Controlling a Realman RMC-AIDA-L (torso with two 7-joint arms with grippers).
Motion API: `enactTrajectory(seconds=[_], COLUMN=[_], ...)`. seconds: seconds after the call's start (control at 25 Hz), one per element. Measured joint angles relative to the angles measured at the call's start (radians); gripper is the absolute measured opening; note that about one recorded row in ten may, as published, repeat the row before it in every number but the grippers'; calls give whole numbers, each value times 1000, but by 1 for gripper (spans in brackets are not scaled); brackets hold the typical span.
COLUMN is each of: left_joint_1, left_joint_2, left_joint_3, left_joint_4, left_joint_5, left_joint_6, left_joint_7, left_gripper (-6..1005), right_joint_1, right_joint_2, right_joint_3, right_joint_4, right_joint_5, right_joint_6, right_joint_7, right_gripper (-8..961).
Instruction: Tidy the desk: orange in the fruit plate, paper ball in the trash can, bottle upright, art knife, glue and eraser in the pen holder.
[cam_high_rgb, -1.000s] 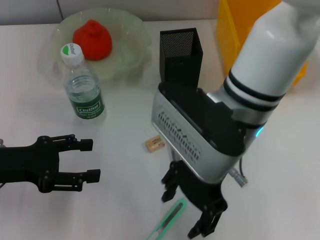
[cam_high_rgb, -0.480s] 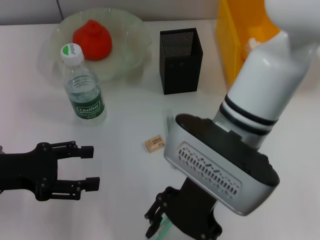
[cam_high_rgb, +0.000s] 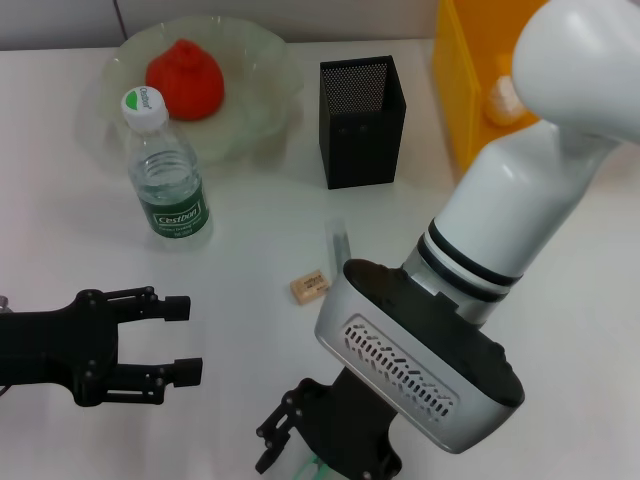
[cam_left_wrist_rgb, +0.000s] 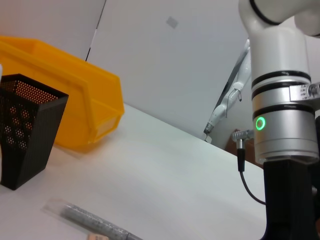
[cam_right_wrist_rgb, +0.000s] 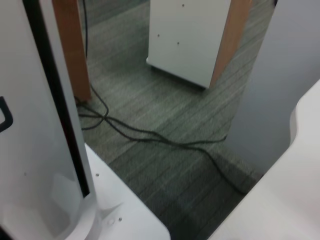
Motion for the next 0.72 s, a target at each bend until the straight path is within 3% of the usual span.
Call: enactTrajectory(seconds=[0.56, 0.72], left_joint_1=[0, 0], left_joint_2=[-7, -12], left_joint_3=[-15, -15], left_joint_4=[-2, -2], left_joint_5=[-5, -4], left_joint_6=[-3, -7], left_joint_7=[-7, -7], left_gripper=[846, 846], right_joint_1=[-13, -15], right_joint_2=[0, 0], right_joint_3=[-5, -5], right_joint_4=[112, 123], right_joint_5=[86, 94], right_joint_6=[59, 59], right_joint_7=[-86, -95], right_gripper=[666, 559])
